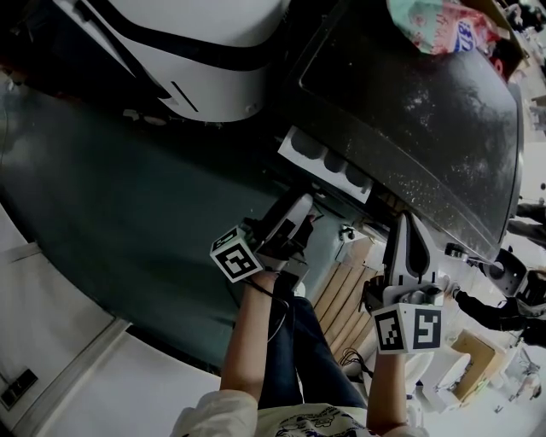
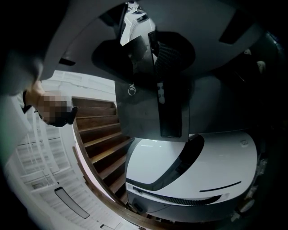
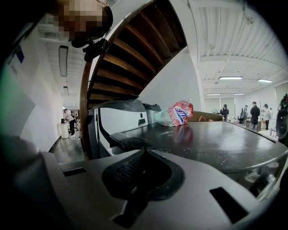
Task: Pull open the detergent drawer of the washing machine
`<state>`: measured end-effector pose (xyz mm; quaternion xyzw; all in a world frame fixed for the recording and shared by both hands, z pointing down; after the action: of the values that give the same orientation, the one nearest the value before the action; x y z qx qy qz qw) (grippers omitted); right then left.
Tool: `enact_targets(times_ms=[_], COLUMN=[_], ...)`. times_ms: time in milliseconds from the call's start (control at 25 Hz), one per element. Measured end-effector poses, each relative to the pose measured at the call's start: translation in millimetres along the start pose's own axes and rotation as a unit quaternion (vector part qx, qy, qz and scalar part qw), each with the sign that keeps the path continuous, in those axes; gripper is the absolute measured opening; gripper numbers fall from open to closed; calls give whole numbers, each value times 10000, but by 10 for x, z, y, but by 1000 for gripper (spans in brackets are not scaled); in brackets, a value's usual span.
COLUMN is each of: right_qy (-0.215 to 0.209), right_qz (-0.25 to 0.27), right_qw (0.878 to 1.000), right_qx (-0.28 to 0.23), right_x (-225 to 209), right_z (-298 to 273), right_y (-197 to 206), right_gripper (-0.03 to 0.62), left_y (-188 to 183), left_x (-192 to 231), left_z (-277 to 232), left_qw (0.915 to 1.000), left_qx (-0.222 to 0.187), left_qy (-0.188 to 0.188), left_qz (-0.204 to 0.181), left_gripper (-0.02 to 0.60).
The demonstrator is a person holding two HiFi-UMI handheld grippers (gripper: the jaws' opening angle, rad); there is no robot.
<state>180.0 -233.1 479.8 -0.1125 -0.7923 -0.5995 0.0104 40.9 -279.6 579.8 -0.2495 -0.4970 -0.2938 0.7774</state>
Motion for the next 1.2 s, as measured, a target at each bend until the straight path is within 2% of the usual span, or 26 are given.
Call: enact_targets(times_ms=[1200], right_qy=[-219], right_qz=[-3], right_qw=[9996], right_qx=[-190], right_x=[232], right_z=[264], right_y=[1], right_gripper=[15], left_y=[182], left_x=[-204], left_z=[601], left_qw=[9998], left_qx=[-138], left_qy=[22], left_qz=[-144], left_gripper=[161])
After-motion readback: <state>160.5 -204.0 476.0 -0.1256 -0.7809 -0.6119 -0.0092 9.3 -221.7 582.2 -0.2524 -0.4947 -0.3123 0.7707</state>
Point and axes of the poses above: the fingertips, and each gripper's own axes: z backward along the fingers, x to its left, y out of its underside, the point moved 1 cm from there along z, backward along the fingers, and after that the axes turned 14 degrees about z, right-handed, at the moved point
